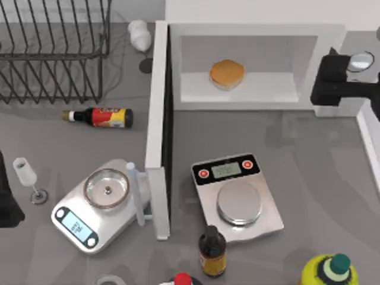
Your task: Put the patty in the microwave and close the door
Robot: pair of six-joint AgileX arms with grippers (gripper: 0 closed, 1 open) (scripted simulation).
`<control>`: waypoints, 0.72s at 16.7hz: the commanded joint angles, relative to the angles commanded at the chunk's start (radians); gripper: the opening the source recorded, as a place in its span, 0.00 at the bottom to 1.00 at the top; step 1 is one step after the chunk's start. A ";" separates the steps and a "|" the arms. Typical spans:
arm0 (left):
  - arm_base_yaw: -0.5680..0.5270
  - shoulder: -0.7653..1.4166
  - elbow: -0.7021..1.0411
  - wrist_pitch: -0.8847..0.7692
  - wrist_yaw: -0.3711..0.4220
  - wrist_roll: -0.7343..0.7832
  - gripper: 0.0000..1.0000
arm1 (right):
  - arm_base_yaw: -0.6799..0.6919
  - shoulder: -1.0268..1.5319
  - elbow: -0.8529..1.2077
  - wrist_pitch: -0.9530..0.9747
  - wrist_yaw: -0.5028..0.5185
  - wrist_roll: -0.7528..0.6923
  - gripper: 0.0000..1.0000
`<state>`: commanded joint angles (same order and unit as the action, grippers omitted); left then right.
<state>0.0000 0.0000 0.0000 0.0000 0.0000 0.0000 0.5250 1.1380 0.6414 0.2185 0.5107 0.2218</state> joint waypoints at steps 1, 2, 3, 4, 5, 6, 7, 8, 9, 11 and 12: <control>0.000 0.000 0.000 0.000 0.000 0.000 1.00 | -0.044 -0.111 -0.054 -0.019 -0.044 -0.019 1.00; 0.000 0.000 0.000 0.000 0.000 0.000 1.00 | -0.089 -0.225 -0.110 -0.038 -0.088 -0.038 1.00; 0.000 0.000 0.000 0.000 0.000 0.000 1.00 | -0.135 -0.339 -0.166 -0.057 -0.133 -0.057 1.00; 0.000 0.000 0.000 0.000 0.000 0.000 1.00 | -0.180 -0.451 -0.222 -0.076 -0.178 -0.077 1.00; 0.000 0.000 0.000 0.000 0.000 0.000 1.00 | -0.225 -0.559 -0.277 -0.095 -0.222 -0.096 1.00; 0.000 0.000 0.000 0.000 0.000 0.000 1.00 | -0.269 -0.662 -0.331 -0.113 -0.265 -0.114 1.00; 0.000 0.000 0.000 0.000 0.000 0.000 1.00 | -0.312 -0.756 -0.383 -0.131 -0.306 -0.132 1.00; 0.000 0.000 0.000 0.000 0.000 0.000 1.00 | -0.352 -0.840 -0.432 -0.148 -0.345 -0.149 1.00; 0.000 0.000 0.000 0.000 0.000 0.000 1.00 | -0.390 -0.915 -0.478 -0.163 -0.381 -0.165 1.00; 0.000 0.000 0.000 0.000 0.000 0.000 1.00 | -0.456 -1.031 -0.558 -0.190 -0.444 -0.193 1.00; 0.000 0.000 0.000 0.000 0.000 0.000 1.00 | -0.482 -1.074 -0.589 -0.201 -0.470 -0.204 1.00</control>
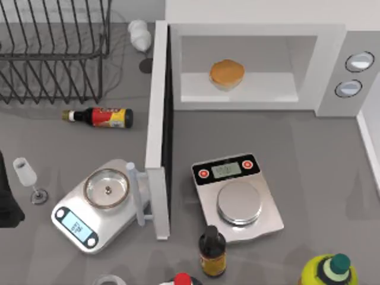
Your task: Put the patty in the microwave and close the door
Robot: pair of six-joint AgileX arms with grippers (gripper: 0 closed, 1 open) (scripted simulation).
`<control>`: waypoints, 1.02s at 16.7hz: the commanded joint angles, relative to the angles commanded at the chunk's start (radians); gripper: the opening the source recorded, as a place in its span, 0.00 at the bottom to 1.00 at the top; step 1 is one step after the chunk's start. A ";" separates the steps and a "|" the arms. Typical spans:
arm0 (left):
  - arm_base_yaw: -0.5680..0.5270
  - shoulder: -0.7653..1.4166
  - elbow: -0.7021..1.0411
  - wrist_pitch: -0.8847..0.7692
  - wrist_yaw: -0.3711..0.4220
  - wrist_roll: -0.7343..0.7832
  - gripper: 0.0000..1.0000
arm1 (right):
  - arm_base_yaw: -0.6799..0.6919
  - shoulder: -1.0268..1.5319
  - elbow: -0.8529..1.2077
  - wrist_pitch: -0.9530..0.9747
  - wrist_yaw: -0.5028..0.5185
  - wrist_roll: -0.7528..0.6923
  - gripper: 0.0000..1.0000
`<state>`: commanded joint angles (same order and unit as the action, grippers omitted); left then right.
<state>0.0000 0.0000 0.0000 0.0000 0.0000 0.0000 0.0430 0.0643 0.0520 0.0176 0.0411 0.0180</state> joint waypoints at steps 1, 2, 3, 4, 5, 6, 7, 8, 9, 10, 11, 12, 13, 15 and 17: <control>0.000 0.000 0.000 0.000 0.000 0.000 1.00 | -0.021 -0.032 -0.025 -0.009 -0.020 -0.009 1.00; 0.000 0.000 0.000 0.000 0.000 0.000 1.00 | -0.035 -0.053 -0.043 -0.014 -0.034 -0.015 1.00; 0.000 0.000 0.000 0.000 0.000 0.000 1.00 | -0.043 -0.064 -0.051 -0.017 -0.041 -0.018 1.00; 0.000 0.000 0.000 0.000 0.000 0.000 1.00 | -0.043 -0.064 -0.052 -0.018 -0.041 -0.018 1.00; 0.000 0.000 0.000 0.000 0.000 0.000 1.00 | -0.043 -0.064 -0.052 -0.018 -0.041 -0.018 1.00; 0.000 0.000 0.000 0.000 0.000 0.000 1.00 | -0.043 -0.064 -0.052 -0.018 -0.041 -0.018 1.00; 0.000 0.000 0.000 0.000 0.000 0.000 1.00 | -0.043 -0.064 -0.052 -0.018 -0.041 -0.018 1.00; 0.000 0.000 0.000 0.000 0.000 0.000 0.92 | -0.043 -0.064 -0.052 -0.018 -0.041 -0.018 1.00; 0.000 0.000 0.000 0.000 0.000 0.000 0.85 | -0.043 -0.064 -0.052 -0.018 -0.041 -0.018 1.00; 0.000 0.000 0.000 0.000 0.000 0.000 0.77 | -0.043 -0.064 -0.052 -0.018 -0.041 -0.018 1.00; 0.000 0.000 0.000 0.000 0.000 0.000 0.70 | -0.043 -0.064 -0.052 -0.018 -0.041 -0.018 1.00; 0.000 0.000 0.000 0.000 0.000 0.000 0.62 | -0.043 -0.064 -0.052 -0.018 -0.041 -0.018 1.00; 0.000 0.000 0.000 0.000 0.000 0.000 0.55 | -0.043 -0.064 -0.052 -0.018 -0.041 -0.018 1.00; 0.000 0.000 0.000 0.000 0.000 0.000 0.40 | -0.043 -0.064 -0.052 -0.018 -0.041 -0.018 1.00; 0.000 0.000 0.000 0.000 0.000 0.000 0.25 | -0.043 -0.064 -0.052 -0.018 -0.041 -0.018 1.00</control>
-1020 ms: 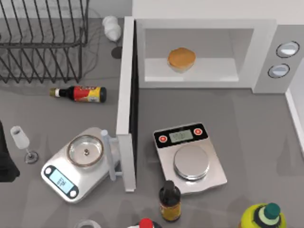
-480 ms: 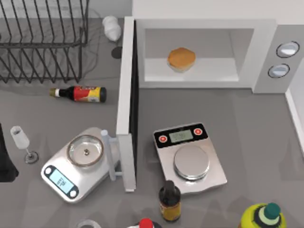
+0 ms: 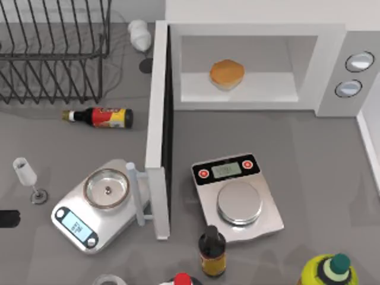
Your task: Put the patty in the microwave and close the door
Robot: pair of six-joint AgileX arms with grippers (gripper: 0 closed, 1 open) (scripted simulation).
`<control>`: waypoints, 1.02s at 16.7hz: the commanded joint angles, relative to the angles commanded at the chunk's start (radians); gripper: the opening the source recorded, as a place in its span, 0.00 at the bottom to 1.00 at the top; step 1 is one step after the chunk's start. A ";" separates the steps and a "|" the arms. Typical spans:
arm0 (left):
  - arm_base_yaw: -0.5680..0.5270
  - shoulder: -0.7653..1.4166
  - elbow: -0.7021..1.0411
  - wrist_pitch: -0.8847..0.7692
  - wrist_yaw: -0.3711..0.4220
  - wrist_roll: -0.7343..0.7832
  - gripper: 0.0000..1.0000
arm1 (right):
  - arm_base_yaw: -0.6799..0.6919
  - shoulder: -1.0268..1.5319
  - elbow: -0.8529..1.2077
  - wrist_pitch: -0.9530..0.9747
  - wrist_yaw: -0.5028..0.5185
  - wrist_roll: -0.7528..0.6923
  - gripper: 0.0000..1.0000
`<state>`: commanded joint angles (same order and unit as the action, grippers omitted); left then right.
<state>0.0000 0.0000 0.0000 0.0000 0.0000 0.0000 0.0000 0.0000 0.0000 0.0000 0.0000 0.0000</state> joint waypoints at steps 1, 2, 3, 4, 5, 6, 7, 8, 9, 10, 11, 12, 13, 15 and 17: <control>0.000 0.000 0.000 0.000 0.000 0.000 0.17 | 0.000 0.000 0.000 0.000 0.000 0.000 1.00; 0.000 0.000 0.000 0.000 0.000 0.000 0.10 | 0.000 0.000 0.000 0.000 0.000 0.000 1.00; 0.000 0.000 0.000 0.000 0.000 0.000 0.02 | 0.000 0.000 0.000 0.000 0.000 0.000 1.00; 0.000 0.000 0.000 0.000 0.000 0.000 0.00 | 0.000 0.000 0.000 0.000 0.000 0.000 1.00; 0.000 0.000 0.000 0.000 0.000 0.000 0.00 | 0.000 0.000 0.000 0.000 0.000 0.000 1.00; 0.000 0.000 0.000 0.000 0.000 0.000 0.00 | 0.000 0.000 0.000 0.000 0.000 0.000 1.00; 0.000 0.000 0.000 0.000 0.000 0.000 0.00 | 0.000 0.000 0.000 0.000 0.000 0.000 1.00; 0.000 0.000 0.000 0.000 0.000 0.000 0.00 | 0.000 0.000 0.000 0.000 0.000 0.000 1.00; 0.000 0.000 0.000 0.000 0.000 0.000 0.00 | 0.000 0.000 0.000 0.000 0.000 0.000 1.00; 0.000 0.000 0.000 0.000 0.000 0.000 0.00 | 0.000 0.000 0.000 0.000 0.000 0.000 1.00; 0.000 0.000 0.000 0.000 0.000 0.000 0.00 | 0.000 0.000 0.000 0.000 0.000 0.000 1.00; 0.000 0.000 0.000 0.000 0.000 0.000 0.00 | 0.000 0.000 0.000 0.000 0.000 0.000 1.00; 0.002 0.003 0.001 0.003 0.003 0.000 0.00 | 0.000 0.000 0.000 0.000 0.000 0.000 1.00; 0.034 0.036 0.012 0.032 0.039 0.001 0.00 | 0.000 0.000 0.000 0.000 0.000 0.000 1.00; 0.092 0.089 0.024 0.066 0.104 0.001 0.00 | 0.000 0.000 0.000 0.000 0.000 0.000 1.00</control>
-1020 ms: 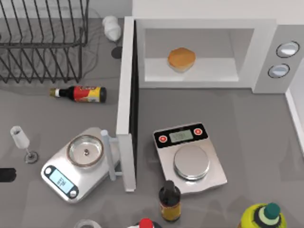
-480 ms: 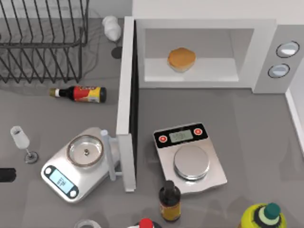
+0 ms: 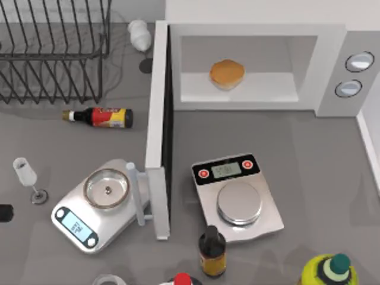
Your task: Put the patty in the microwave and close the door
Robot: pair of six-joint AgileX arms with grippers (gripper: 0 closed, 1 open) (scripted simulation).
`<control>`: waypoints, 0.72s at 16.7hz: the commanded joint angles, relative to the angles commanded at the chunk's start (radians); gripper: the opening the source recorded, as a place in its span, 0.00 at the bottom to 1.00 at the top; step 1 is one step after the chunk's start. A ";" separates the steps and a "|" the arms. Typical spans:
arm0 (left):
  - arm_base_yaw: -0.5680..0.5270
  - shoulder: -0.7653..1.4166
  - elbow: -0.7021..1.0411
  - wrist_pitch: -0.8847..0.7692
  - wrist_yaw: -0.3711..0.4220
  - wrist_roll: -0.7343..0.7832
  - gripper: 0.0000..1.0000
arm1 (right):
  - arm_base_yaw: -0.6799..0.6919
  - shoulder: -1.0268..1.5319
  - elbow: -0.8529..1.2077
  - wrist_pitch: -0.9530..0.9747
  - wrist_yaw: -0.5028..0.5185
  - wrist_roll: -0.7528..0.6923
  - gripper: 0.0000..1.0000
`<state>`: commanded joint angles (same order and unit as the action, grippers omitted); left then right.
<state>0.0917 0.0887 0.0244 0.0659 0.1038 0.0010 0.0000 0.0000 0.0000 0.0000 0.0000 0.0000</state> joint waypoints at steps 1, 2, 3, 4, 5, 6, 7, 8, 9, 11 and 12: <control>0.026 0.022 0.005 0.015 0.023 0.001 0.00 | 0.000 0.000 0.000 0.000 0.000 0.000 1.00; 0.053 0.044 0.011 0.031 0.040 0.001 0.00 | 0.000 0.000 0.000 0.000 0.000 0.000 1.00; 0.081 0.066 0.016 0.046 0.060 0.001 0.00 | 0.000 0.000 0.000 0.000 0.000 0.000 1.00; 0.105 0.087 0.021 0.062 0.083 0.001 0.00 | 0.000 0.000 0.000 0.000 0.000 0.000 1.00; 0.130 0.111 0.028 0.078 0.110 0.002 0.00 | 0.000 0.000 0.000 0.000 0.000 0.000 1.00; 0.157 0.135 0.034 0.096 0.140 0.002 0.00 | 0.000 0.000 0.000 0.000 0.000 0.000 1.00; 0.180 0.157 0.040 0.112 0.165 0.003 0.00 | 0.000 0.000 0.000 0.000 0.000 0.000 1.00; 0.195 0.173 0.044 0.124 0.182 0.003 0.00 | 0.000 0.000 0.000 0.000 0.000 0.000 1.00; 0.200 0.179 0.047 0.129 0.189 0.003 0.00 | 0.000 0.000 0.000 0.000 0.000 0.000 1.00; 0.200 0.179 0.047 0.129 0.189 0.003 0.00 | 0.000 0.000 0.000 0.000 0.000 0.000 1.00; 0.197 0.175 0.042 0.127 0.185 0.004 0.00 | 0.000 0.000 0.000 0.000 0.000 0.000 1.00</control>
<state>0.2887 0.2636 0.0663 0.1930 0.2891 0.0051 0.0000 0.0000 0.0000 0.0000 0.0000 0.0000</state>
